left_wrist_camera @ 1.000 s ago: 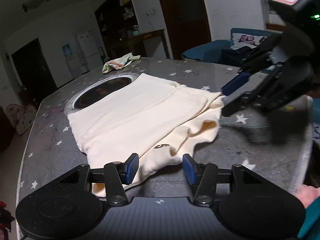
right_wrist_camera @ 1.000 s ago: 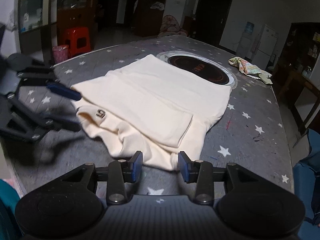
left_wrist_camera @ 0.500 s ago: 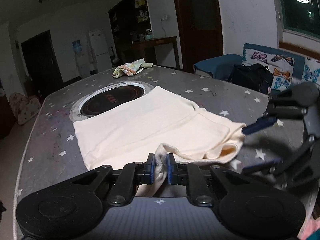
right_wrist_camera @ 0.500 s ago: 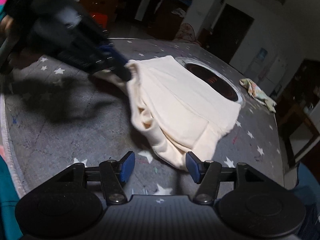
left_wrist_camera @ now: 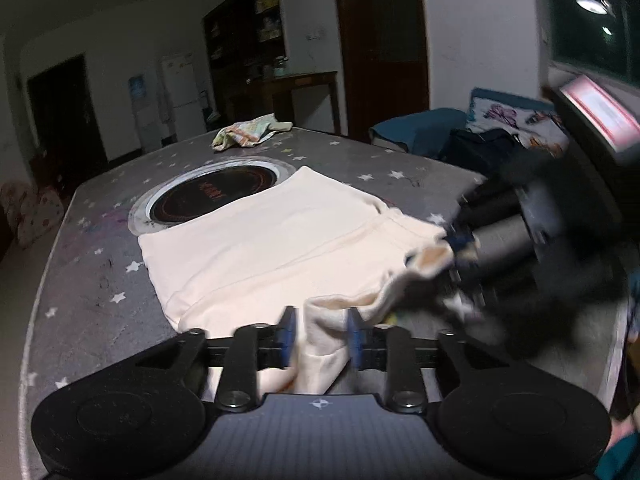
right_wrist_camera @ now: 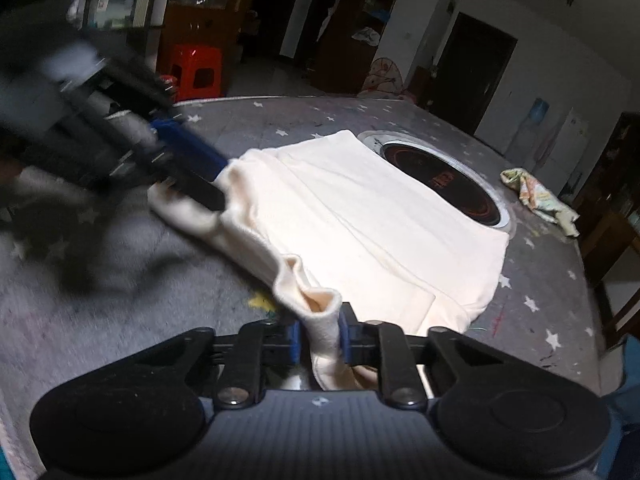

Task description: Fold clothes

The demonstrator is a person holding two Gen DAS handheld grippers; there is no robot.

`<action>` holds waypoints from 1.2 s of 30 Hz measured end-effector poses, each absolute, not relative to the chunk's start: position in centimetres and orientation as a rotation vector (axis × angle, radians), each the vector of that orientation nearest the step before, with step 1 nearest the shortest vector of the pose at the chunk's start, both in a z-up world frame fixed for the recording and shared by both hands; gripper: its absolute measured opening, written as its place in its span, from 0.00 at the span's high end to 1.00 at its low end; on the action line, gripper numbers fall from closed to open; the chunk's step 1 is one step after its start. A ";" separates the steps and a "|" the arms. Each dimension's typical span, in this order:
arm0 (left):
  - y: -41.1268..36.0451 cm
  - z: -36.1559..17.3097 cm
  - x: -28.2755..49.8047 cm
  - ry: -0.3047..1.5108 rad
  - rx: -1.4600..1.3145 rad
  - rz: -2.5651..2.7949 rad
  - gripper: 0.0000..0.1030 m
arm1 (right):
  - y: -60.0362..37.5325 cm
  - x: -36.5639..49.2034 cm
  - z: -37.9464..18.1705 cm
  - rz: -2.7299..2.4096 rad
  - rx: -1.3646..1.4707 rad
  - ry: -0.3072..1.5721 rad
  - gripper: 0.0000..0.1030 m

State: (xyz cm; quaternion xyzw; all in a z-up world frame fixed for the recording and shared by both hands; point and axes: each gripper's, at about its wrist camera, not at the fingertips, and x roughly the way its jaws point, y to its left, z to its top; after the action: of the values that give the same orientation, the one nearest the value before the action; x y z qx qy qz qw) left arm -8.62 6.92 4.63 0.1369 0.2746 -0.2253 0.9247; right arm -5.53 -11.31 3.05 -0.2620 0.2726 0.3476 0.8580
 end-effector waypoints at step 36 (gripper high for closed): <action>8.0 0.8 -8.9 0.530 0.548 -0.457 0.87 | -12.6 -6.5 2.2 0.715 -0.563 0.567 0.72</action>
State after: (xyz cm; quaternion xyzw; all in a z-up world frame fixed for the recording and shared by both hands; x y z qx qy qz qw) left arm -8.88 8.04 0.79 0.2651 0.2564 -0.2210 0.9029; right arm -6.52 -12.58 2.21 -0.2682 0.2699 0.3408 0.8597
